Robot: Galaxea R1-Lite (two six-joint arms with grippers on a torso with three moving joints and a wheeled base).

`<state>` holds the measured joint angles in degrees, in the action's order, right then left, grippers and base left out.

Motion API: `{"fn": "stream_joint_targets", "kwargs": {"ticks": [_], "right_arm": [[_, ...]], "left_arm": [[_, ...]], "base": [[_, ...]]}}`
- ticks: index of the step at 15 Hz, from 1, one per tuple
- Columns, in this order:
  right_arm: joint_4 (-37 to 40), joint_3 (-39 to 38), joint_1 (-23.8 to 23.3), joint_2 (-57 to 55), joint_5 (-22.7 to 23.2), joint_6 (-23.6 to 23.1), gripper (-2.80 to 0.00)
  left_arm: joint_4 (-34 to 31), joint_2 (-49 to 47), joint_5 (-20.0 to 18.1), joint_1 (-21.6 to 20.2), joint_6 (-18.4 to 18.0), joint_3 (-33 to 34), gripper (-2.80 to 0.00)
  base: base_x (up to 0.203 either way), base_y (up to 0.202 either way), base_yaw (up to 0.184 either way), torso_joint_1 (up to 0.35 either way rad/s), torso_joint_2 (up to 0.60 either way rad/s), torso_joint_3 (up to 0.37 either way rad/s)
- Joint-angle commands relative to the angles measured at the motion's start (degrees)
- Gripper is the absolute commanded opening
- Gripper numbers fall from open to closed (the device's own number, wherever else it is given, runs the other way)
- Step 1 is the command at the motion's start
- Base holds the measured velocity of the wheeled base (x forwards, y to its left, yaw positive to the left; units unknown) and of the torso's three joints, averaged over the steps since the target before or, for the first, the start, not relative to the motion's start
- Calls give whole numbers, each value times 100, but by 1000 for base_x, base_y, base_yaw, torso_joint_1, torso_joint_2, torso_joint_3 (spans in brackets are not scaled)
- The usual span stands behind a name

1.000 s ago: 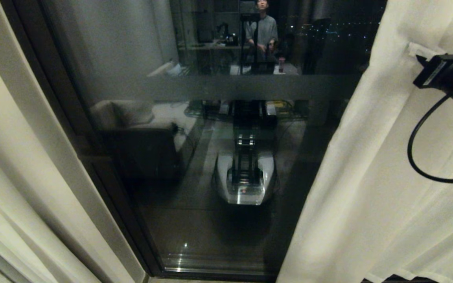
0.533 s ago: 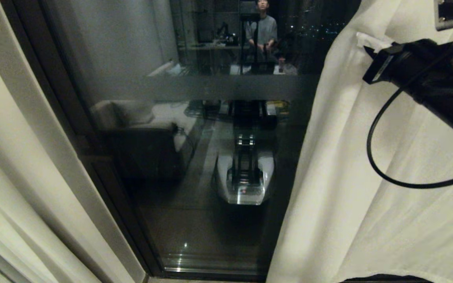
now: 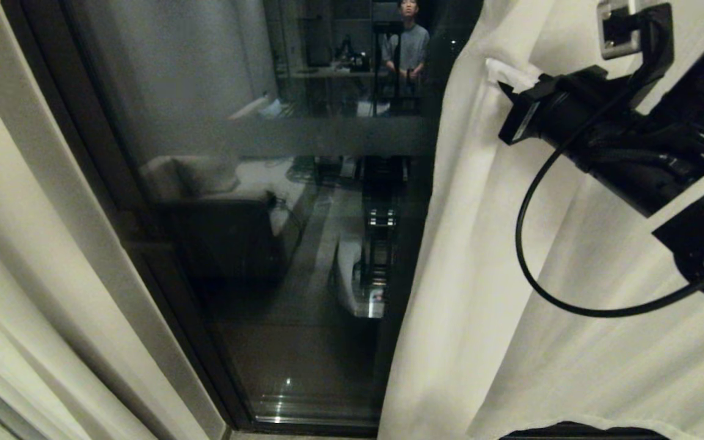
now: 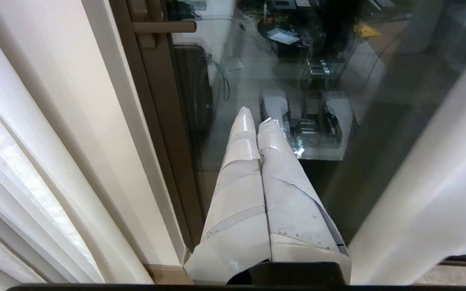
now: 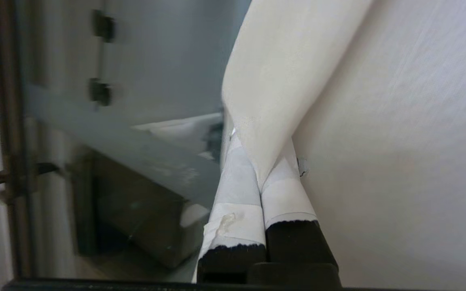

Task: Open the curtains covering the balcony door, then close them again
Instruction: Close the inner curtains on both sides

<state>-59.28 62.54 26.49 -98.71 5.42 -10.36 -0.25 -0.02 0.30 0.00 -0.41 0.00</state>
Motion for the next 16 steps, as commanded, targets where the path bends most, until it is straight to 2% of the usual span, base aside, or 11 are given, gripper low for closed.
{"fn": "stream_joint_targets", "kwargs": {"ticks": [1,5,10,12,14,15,16], "right_arm": [[-23,4,154,-148,-140,-21,-280],[-34,-29,19,-80,-208,7,-280],[478,-288,-920,472,-177,123,-280],[573,-325,-1157,557,-186,407,-280],[576,-340,-1243,589,-182,430,-280],[576,-363,-1264,637,-179,430,0],[576,-395,-1278,664,-180,430,0]], "left_arm": [[-1,2,5,0,-2,0,-280],[-1,2,5,0,-2,0,-280],[-1,2,5,0,-2,0,-280],[-1,2,5,0,-2,0,-280],[-1,2,5,0,-2,0,-280],[-1,2,5,0,-2,0,-280],[-1,2,5,0,-2,0,-280]], "base": [[0,0,0,0,0,0],[0,0,0,0,0,0],[0,0,0,0,0,0],[0,0,0,0,0,0],[0,0,0,0,0,0],[0,0,0,0,0,0],[0,0,0,0,0,0]]}}
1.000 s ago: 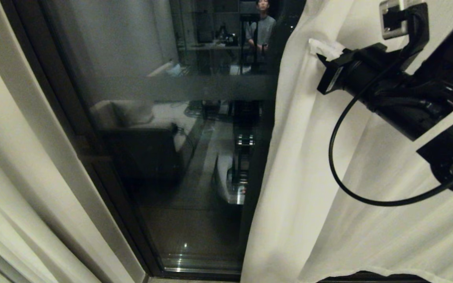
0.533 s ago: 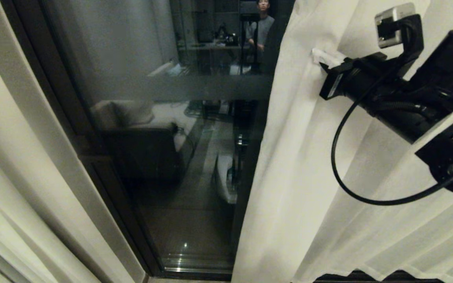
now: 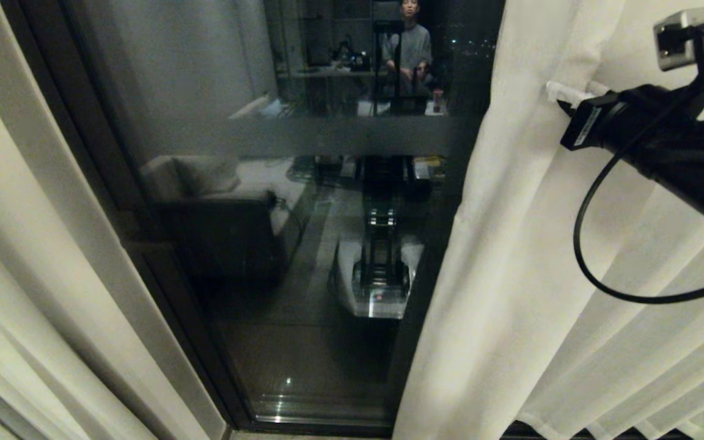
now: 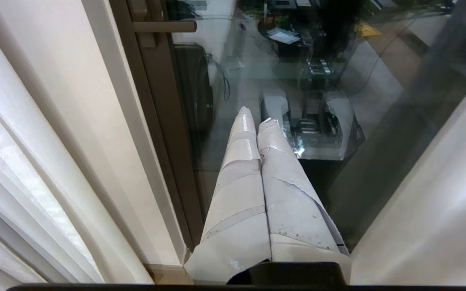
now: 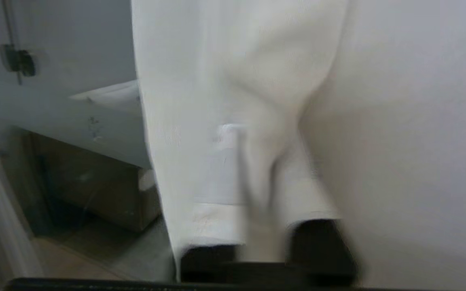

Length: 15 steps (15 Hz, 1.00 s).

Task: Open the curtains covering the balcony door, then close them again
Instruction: Close the inner curtains on both sides

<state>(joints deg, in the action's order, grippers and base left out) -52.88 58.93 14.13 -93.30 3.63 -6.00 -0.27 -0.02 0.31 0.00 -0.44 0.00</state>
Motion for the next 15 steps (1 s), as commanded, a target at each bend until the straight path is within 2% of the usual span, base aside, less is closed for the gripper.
{"fn": "stream_joint_targets", "kwargs": {"ticks": [1,5,13,15], "right_arm": [[-72,-58,-42,160,-3,2,0],[-26,-486,-44,709,-10,28,0],[773,-2972,-68,3816,4,33,0],[1043,-3371,-68,4275,-16,29,0]], "left_arm": [[0,2,4,0,0,0,-280],[0,2,4,0,0,0,-280],[0,2,4,0,0,0,-280],[0,2,4,0,0,0,-280]], "base": [[0,0,0,0,0,0],[0,0,0,0,0,0],[0,0,0,0,0,0],[0,0,0,0,0,0]]}}
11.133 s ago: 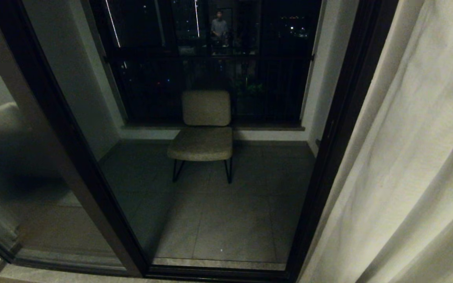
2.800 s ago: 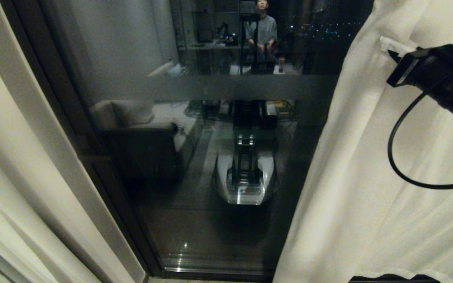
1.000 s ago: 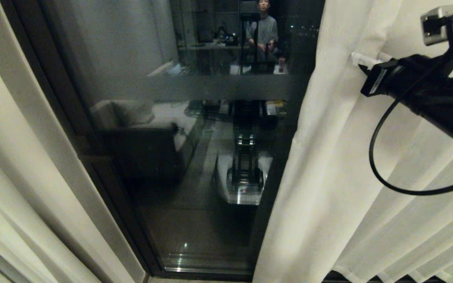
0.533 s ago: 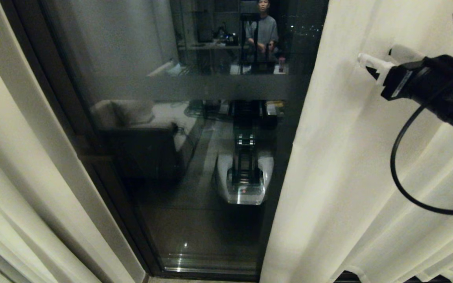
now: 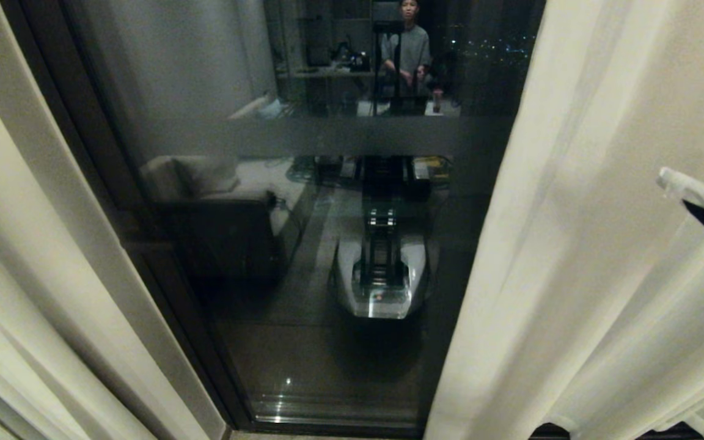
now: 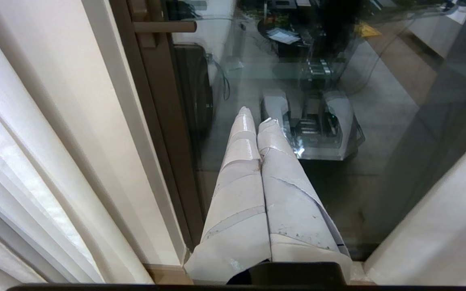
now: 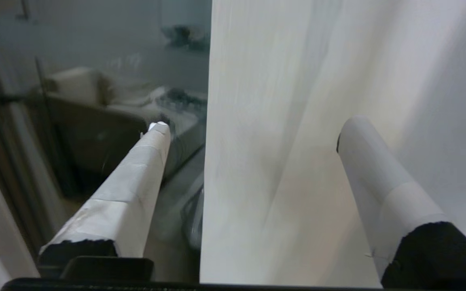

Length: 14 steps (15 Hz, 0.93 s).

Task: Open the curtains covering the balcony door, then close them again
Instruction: Close the inner curtains on both sides

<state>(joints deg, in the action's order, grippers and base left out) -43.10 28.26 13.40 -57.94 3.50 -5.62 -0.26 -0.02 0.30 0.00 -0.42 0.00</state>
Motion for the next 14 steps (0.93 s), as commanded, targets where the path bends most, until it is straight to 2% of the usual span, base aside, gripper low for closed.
{"fn": "stream_joint_targets", "kwargs": {"ticks": [1,2,6,8,12,14], "right_arm": [[109,-333,5,786,-16,-9,0],[108,-338,5,793,-16,-9,-280],[61,-400,5,811,0,-23,-280],[39,-675,-53,894,-6,-27,-280],[41,-1922,-973,1322,39,-8,-280],[54,-2596,-1139,1651,44,-6,-280]], "left_arm": [[0,2,5,0,-2,0,-280],[0,2,5,0,-2,0,-280],[0,2,5,0,-2,0,-280],[0,2,5,0,-2,0,-280],[0,2,5,0,-2,0,-280],[0,2,5,0,-2,0,-280]], "base": [[0,0,0,0,0,0],[0,0,0,0,0,0],[0,0,0,0,0,0],[0,0,0,0,0,0],[0,0,0,0,0,0],[0,0,0,0,0,0]]}}
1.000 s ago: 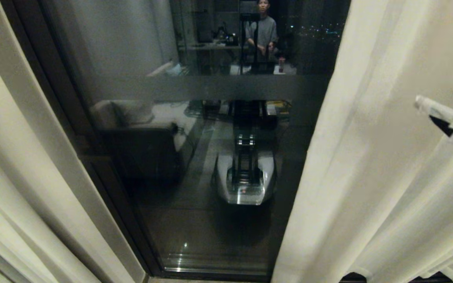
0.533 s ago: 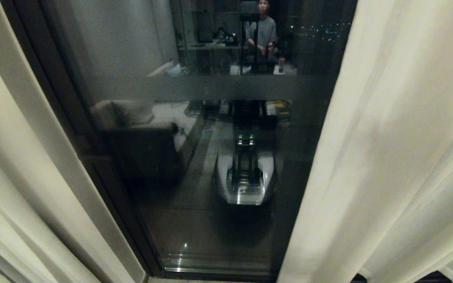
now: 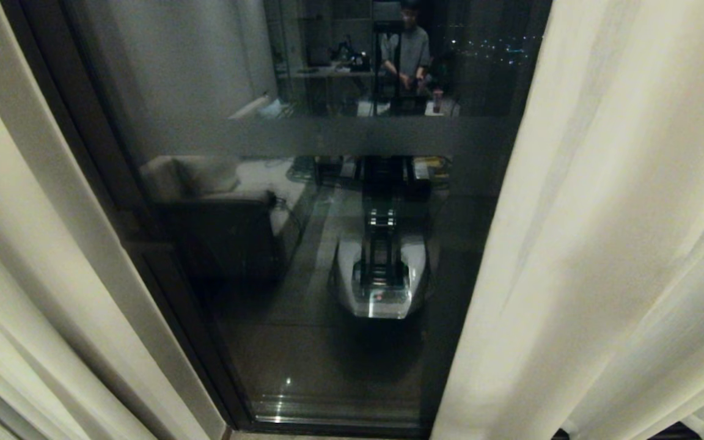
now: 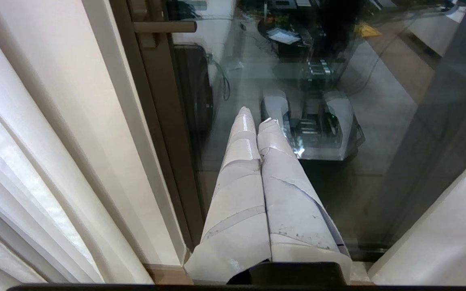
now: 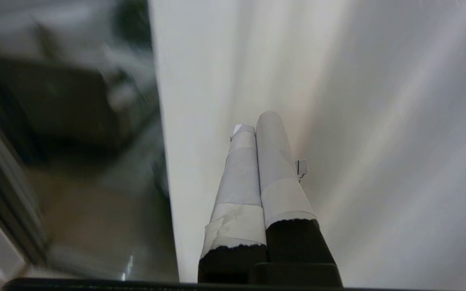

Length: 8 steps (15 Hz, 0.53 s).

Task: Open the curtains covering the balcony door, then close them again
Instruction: Close the inner curtains on both sides

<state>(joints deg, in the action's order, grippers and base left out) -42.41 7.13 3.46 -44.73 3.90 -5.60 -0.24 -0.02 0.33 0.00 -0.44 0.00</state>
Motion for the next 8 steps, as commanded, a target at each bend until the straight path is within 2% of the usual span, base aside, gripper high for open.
{"fn": "stream_joint_targets", "kwargs": {"ticks": [1,8], "right_arm": [[121,-647,-175,619,8,7,-280],[3153,-703,-229,3145,-64,119,-280]], "left_arm": [[-2,2,2,0,0,0,-280],[-2,2,2,0,0,0,-280]], "base": [[0,0,0,0,0,0],[0,0,0,0,0,0]]}}
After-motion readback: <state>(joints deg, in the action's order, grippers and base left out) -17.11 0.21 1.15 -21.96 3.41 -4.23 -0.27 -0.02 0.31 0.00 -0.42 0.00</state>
